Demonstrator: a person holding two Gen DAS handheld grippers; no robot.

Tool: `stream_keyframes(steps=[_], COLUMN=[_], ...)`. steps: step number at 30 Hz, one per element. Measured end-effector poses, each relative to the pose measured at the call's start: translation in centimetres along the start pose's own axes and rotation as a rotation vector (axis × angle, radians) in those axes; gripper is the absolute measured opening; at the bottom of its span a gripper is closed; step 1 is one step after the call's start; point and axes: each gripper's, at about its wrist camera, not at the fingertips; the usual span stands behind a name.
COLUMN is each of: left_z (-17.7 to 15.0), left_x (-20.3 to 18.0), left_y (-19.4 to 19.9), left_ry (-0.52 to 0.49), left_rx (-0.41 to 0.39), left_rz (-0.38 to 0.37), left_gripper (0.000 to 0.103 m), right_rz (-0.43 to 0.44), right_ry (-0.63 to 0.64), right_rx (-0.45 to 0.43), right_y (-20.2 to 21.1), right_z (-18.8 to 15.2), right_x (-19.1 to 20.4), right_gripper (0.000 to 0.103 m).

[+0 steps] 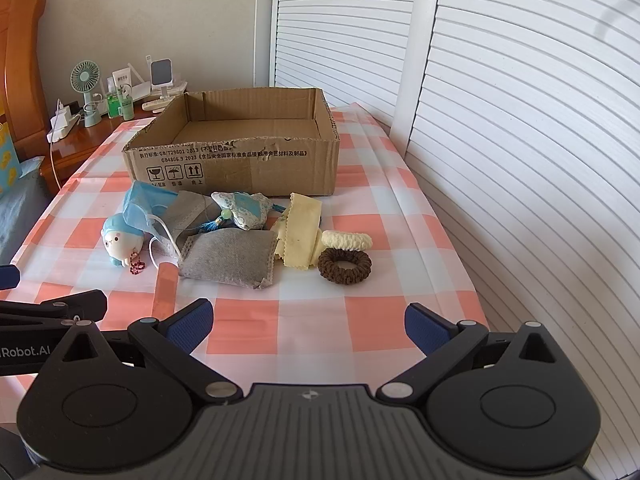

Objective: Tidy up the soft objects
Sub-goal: 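Move left tool toward blue plush toy while right tool approaches brown knit hair tie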

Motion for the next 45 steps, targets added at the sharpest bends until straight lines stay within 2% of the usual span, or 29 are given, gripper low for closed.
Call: stream_keyframes(steps=[45], left_z=[0.23], left_x=[-0.27], left_y=[0.13], left_ry=[-0.010], left_rx=[-0.007], left_rz=[0.003], left_gripper=[0.102], right_rz=[-0.011], right_ry=[0.005], right_rx=[-0.011], right_y=[-0.18], right_z=[0.03], right_x=[-0.22], right_gripper=[0.103])
Point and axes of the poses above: each gripper's, at about its wrist camera, not at the fingertips, and y roughly against the way its jaws point, x to its left, z to its top, and after that the axes turned 2 degrees about z, right-handed
